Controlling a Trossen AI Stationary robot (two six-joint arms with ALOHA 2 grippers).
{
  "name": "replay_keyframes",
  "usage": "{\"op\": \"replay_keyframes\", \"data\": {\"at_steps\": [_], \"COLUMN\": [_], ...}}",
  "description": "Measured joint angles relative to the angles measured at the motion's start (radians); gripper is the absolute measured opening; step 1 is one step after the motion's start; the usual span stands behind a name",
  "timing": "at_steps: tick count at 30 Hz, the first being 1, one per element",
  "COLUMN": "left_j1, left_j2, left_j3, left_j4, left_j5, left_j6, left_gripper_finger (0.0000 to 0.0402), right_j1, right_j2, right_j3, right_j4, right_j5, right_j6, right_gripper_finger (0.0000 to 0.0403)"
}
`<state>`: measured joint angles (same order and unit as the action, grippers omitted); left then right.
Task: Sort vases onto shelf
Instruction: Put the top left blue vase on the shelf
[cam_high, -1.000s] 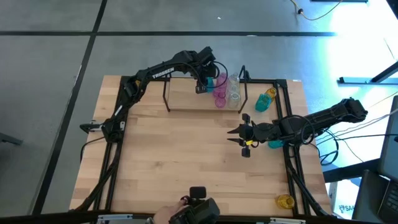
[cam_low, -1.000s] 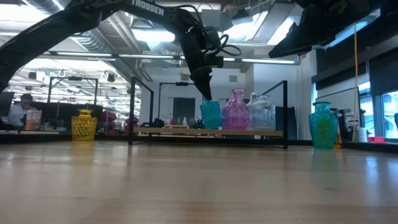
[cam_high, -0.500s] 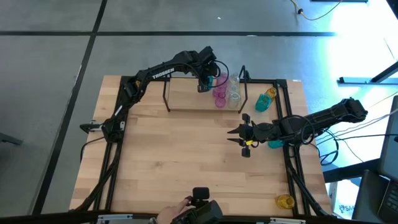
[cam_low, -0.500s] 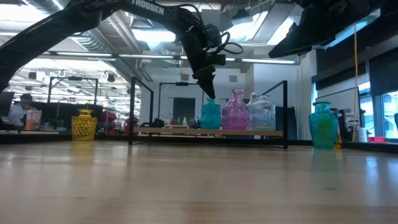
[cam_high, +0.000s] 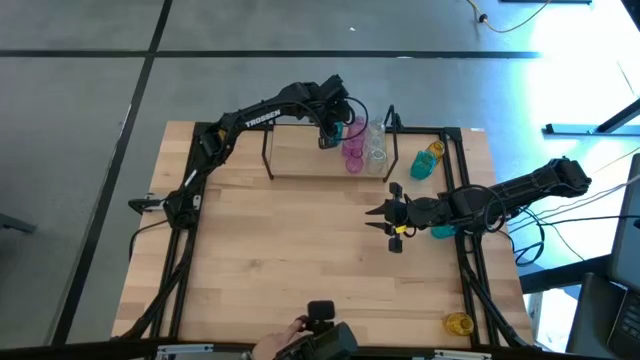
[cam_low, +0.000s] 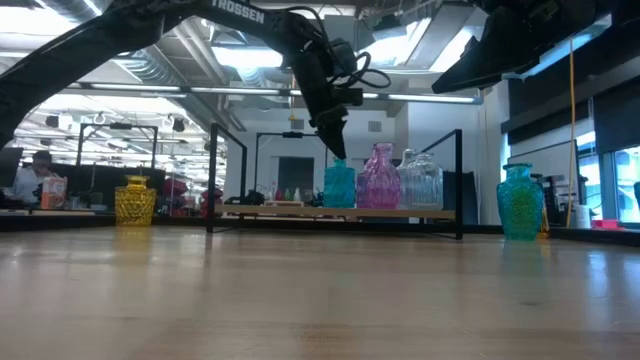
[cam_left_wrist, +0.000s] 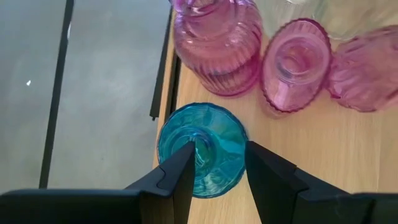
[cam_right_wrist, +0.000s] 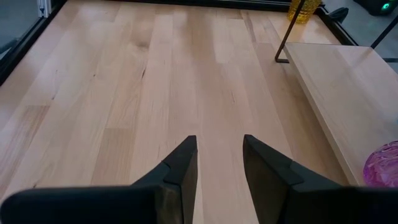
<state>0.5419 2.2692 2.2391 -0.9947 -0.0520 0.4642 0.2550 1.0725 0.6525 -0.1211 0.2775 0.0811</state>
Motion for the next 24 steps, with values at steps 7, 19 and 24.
{"op": "replay_keyframes", "data": {"at_steps": [7,19,24], "left_j1": [0.0,-0.005,-0.001], "left_j2": [-0.003,-0.124,-0.199], "left_j3": [0.0,0.002,0.001], "left_j4": [0.003,-0.025,-0.108], "left_j5": [-0.017,-0.035,0.086], "left_j6": [-0.012,-0.031,-0.045], "left_gripper_finger": [0.0133,0.0133,0.0133], "right_j1": [0.0,0.0,0.0], "right_j2": [0.0,0.0,0.0], "right_j3": [0.0,0.0,0.0], "right_j4": [0.0,-0.002,-0.003], "right_j5": [-0.001,-0.002,-0.002], "right_j6": [0.0,0.0,0.0], "right_gripper_finger": [0.0115,0.0115,0.0115]}}
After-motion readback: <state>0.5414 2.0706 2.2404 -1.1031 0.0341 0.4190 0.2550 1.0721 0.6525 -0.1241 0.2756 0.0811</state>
